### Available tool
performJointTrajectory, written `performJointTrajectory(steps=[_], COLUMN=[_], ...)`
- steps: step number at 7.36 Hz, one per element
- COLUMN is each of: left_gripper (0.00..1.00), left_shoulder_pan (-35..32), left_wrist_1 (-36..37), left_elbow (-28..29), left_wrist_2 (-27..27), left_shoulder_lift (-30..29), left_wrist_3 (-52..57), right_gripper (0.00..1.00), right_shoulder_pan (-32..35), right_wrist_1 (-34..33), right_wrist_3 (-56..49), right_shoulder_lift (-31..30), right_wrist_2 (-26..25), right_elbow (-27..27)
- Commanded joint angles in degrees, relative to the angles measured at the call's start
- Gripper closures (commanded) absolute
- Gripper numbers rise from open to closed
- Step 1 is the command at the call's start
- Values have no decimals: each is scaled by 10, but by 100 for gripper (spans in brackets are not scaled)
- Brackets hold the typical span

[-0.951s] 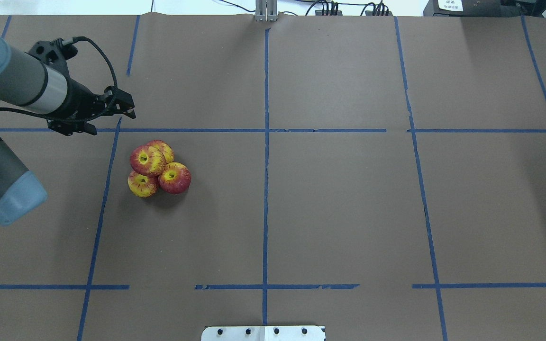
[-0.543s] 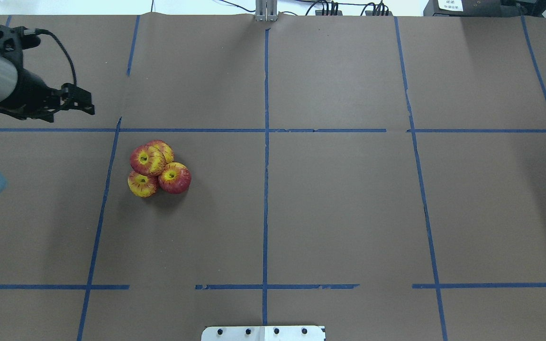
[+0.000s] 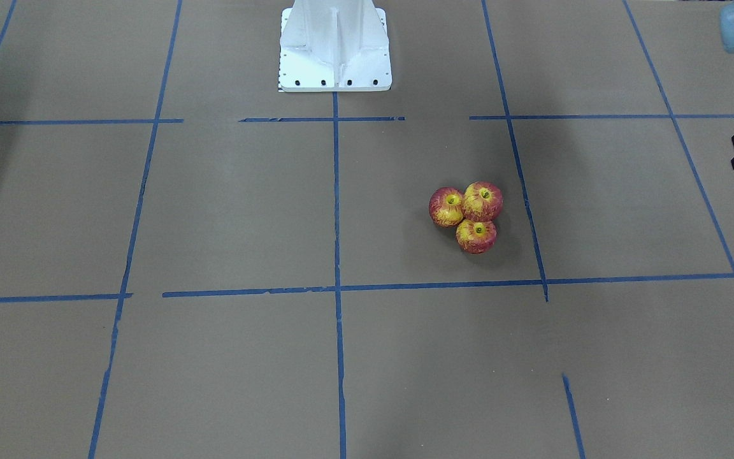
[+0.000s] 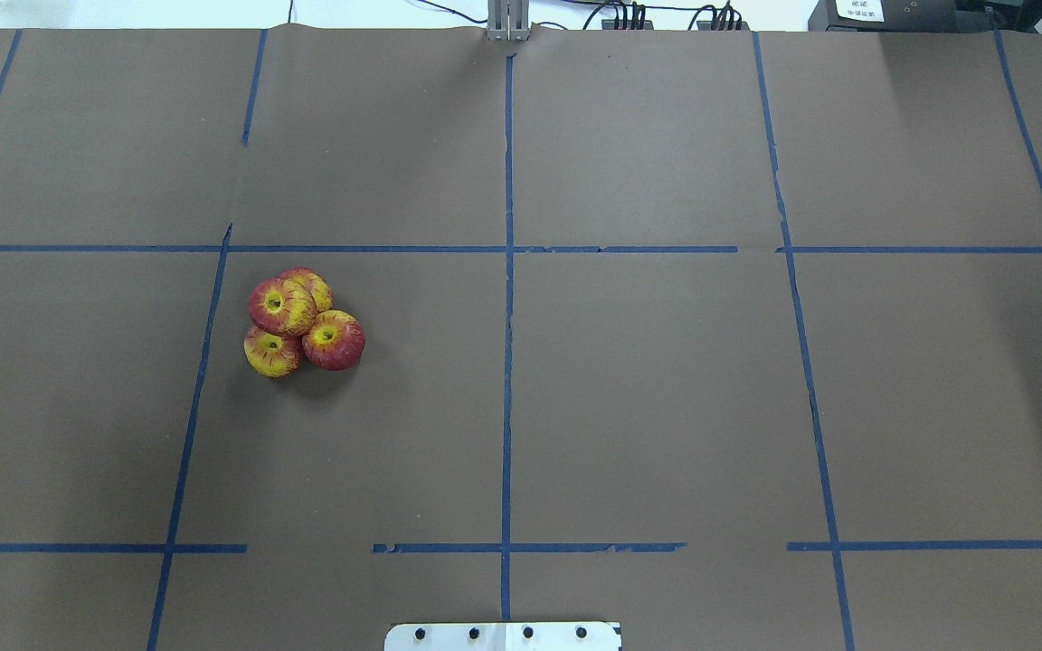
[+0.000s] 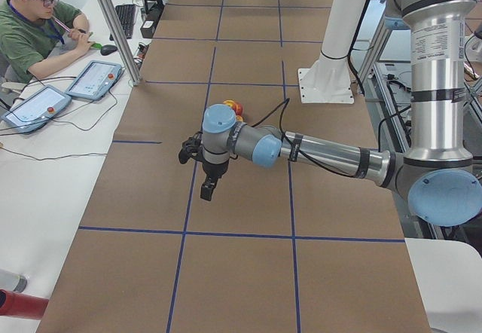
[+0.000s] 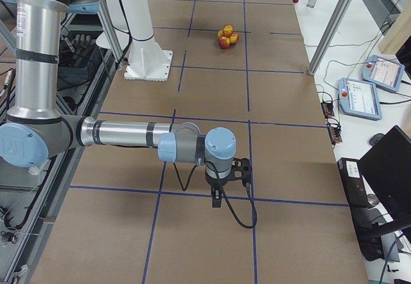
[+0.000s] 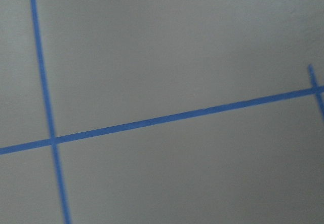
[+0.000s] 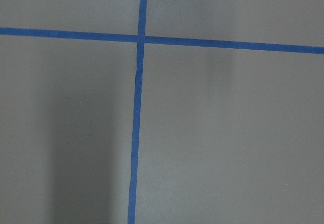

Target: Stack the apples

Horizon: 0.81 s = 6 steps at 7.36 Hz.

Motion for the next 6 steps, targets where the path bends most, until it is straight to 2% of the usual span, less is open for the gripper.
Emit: performJointTrajectory(steps=[1,2,3,6], left_gripper=[0,0,0,0], left_shoulder_pan=[-95,-107,-108,-109], left_wrist_1=[88,97,96,89], left_elbow=[21,22,21,21], left_wrist_2=[-7,-48,-67,-70], left_shoulder_lift=[13,14,26,28], left_wrist_3=[92,93,93,94], right_gripper=[0,0,0,0], right_shoulder_pan=[0,0,0,0], right_wrist_1=[0,0,0,0], right_wrist_3=[0,0,0,0], right_shoulder_lift=[0,0,0,0], right_wrist_2=[0,0,0,0], right_elbow=[0,0,0,0])
